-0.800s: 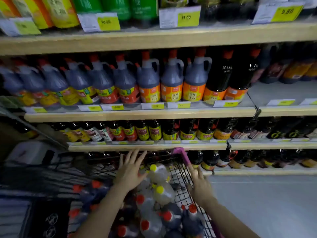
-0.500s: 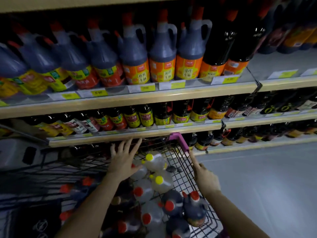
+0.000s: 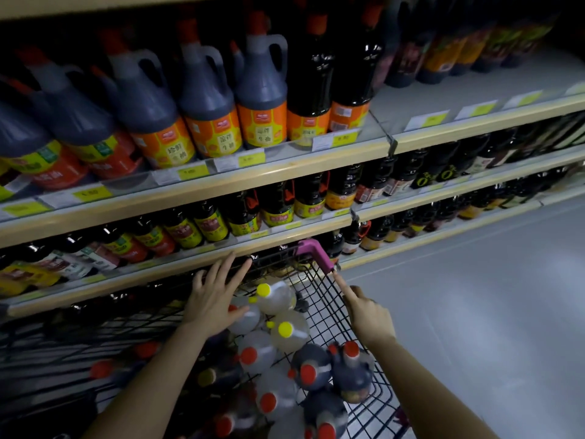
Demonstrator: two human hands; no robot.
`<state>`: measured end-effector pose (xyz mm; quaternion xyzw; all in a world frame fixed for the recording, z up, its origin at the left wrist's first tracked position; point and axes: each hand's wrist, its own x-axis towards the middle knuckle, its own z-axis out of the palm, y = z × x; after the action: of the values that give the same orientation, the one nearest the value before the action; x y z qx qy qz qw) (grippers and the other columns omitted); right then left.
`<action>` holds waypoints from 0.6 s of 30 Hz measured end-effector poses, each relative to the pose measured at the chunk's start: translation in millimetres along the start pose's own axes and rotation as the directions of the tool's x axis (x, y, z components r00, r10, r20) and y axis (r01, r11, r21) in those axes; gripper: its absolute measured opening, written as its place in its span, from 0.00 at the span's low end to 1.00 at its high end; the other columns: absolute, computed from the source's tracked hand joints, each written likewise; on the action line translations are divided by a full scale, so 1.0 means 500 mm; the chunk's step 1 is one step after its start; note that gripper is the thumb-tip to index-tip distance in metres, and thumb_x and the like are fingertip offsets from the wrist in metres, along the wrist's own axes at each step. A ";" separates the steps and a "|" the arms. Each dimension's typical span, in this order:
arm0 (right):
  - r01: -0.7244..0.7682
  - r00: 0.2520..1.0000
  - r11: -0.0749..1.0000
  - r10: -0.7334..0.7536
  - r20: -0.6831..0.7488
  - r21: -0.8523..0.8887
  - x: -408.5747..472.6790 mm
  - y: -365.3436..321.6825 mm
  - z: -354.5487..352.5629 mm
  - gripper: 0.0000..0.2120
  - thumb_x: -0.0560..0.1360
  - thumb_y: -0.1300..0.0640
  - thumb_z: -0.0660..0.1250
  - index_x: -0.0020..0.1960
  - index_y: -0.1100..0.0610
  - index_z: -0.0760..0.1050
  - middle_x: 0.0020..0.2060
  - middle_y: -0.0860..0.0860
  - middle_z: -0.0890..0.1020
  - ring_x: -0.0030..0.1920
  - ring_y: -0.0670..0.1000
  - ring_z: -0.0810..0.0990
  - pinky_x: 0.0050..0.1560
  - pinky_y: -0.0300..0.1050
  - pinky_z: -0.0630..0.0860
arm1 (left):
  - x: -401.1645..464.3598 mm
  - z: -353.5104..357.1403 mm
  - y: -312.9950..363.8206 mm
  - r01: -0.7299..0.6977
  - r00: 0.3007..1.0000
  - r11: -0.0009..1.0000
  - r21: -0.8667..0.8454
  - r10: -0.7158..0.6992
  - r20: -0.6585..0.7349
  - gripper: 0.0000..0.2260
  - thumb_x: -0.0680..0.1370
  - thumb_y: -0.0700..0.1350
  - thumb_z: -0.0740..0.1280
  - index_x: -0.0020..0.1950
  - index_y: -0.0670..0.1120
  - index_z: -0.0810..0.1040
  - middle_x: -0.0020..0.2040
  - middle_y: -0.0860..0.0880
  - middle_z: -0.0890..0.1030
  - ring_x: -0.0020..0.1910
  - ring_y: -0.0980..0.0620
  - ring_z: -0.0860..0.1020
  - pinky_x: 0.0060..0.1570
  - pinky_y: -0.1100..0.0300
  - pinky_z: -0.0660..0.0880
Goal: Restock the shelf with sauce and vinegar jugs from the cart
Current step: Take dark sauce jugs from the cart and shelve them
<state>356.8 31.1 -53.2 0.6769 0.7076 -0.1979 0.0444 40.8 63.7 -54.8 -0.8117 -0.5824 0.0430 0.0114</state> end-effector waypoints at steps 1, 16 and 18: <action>-0.004 1.000 1.000 0.004 -0.003 0.003 0.003 0.016 -0.004 0.40 0.76 0.63 0.53 0.71 0.35 0.32 0.55 0.53 0.73 0.46 0.61 0.79 0.36 0.52 0.69 | 0.012 -0.001 0.010 -0.016 1.000 1.000 0.003 0.016 -0.016 0.47 0.62 0.67 0.72 0.75 0.52 0.58 0.72 0.42 0.66 0.67 0.43 0.66 0.53 0.42 0.74; 0.127 0.992 0.992 -0.127 0.015 0.003 0.078 0.283 -0.077 0.31 0.81 0.50 0.51 0.75 0.49 0.35 0.76 0.43 0.40 0.70 0.54 0.62 0.62 0.50 0.70 | 0.178 -0.028 0.248 0.055 0.997 0.998 -0.029 -0.054 0.048 0.48 0.65 0.69 0.66 0.77 0.54 0.46 0.76 0.43 0.56 0.73 0.45 0.49 0.70 0.41 0.48; 0.115 0.992 0.993 -0.117 0.041 0.041 0.093 0.313 -0.089 0.30 0.81 0.51 0.51 0.76 0.49 0.36 0.75 0.43 0.38 0.67 0.56 0.67 0.57 0.52 0.73 | 0.202 -0.027 0.272 0.050 0.997 0.997 -0.063 -0.046 0.063 0.47 0.67 0.71 0.61 0.75 0.57 0.37 0.77 0.46 0.48 0.74 0.47 0.43 0.69 0.40 0.45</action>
<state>514.9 90.7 -62.0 0.6310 0.7406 -0.2283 0.0349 202.4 116.2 -56.1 -0.7958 -0.6028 0.0486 -0.0317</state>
